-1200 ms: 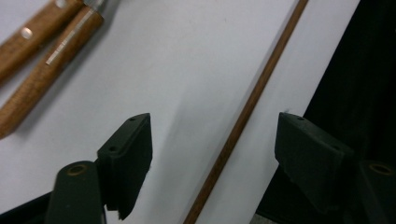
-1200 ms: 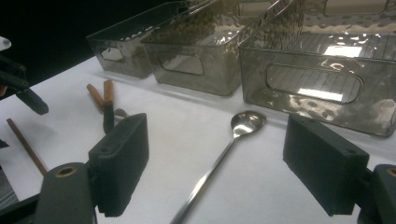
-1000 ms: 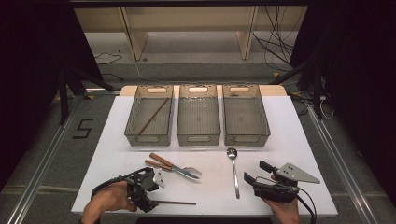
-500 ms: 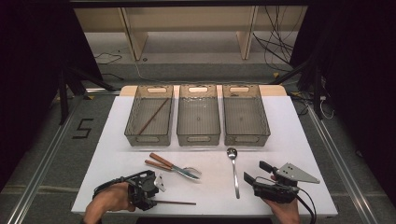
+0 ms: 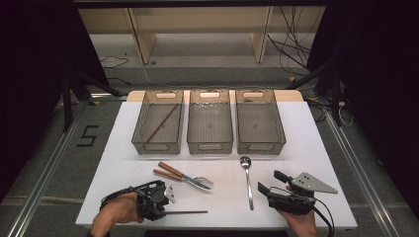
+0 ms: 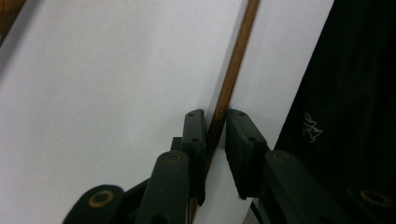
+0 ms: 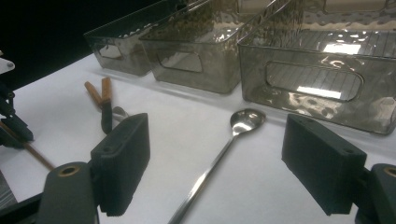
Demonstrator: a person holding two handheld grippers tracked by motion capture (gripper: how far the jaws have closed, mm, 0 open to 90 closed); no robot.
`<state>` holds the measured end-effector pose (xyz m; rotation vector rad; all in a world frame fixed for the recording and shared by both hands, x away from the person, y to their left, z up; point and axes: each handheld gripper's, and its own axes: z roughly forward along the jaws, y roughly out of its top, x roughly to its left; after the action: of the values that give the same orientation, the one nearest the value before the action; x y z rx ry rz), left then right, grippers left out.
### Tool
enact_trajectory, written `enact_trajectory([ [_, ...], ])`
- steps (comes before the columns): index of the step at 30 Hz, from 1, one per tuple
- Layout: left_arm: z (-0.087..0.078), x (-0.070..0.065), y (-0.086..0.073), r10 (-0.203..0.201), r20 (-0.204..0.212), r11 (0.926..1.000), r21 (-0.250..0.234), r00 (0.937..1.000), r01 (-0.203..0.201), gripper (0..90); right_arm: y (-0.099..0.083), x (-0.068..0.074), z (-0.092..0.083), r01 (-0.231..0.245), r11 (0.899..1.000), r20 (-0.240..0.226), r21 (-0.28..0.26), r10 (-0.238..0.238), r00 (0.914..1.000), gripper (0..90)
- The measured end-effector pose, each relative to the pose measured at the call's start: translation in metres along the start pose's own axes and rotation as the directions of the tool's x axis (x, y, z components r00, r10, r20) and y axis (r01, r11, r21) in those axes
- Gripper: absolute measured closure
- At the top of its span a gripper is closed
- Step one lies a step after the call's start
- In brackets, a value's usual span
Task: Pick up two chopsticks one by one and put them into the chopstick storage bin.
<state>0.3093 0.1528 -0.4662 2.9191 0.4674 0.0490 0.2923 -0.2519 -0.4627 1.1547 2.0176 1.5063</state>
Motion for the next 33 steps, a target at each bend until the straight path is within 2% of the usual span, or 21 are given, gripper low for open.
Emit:
enact_trajectory([
  [2, 0.0, 0.001, 0.0, 0.007, 0.001, 1.0, 0.0, 1.0, -0.007, 83.4, 0.0, 0.0, 0.0, 0.0, 1.0, 0.002, 0.004, 0.0, 1.0, 24.3],
  [15, -0.002, -0.001, -0.001, 0.041, -0.002, 0.9992, 0.002, 0.9992, -0.041, 84.5, 0.0, -0.001, 0.0, -0.001, 1.0, 0.004, -0.001, 0.001, 1.0, 24.3],
  [22, -0.017, -0.004, 0.0, 0.051, -0.009, 0.9961, -0.072, 0.9987, -0.051, 84.5, 0.0, -0.002, 0.0, -0.005, 1.0, 0.004, 0.0, 0.005, 1.0, 24.4],
  [25, -0.023, -0.001, 0.0, 0.04, -0.026, 0.9943, -0.098, 0.9989, -0.042, 84.5, 0.0, -0.002, 0.0, -0.003, 1.0, 0.006, -0.001, 0.003, 1.0, 24.4],
  [27, -0.026, 0.002, -0.001, 0.014, -0.034, 0.9929, -0.117, 0.9993, -0.018, 84.6, 0.0, -0.001, -0.001, -0.003, 1.0, 0.007, -0.002, 0.003, 1.0, 24.4],
  [30, -0.032, 0.009, -0.003, -0.046, -0.053, 0.9833, -0.179, 0.9976, 0.035, 84.5, 0.0, -0.002, 0.0, -0.006, 1.0, 0.007, 0.0, 0.006, 1.0, 24.4],
  [33, -0.038, 0.018, -0.005, -0.098, -0.086, 0.9726, -0.219, 0.9914, 0.078, 84.5, 0.0, -0.002, 0.0, -0.006, 1.0, 0.008, 0.001, 0.006, 1.0, 24.4],
])
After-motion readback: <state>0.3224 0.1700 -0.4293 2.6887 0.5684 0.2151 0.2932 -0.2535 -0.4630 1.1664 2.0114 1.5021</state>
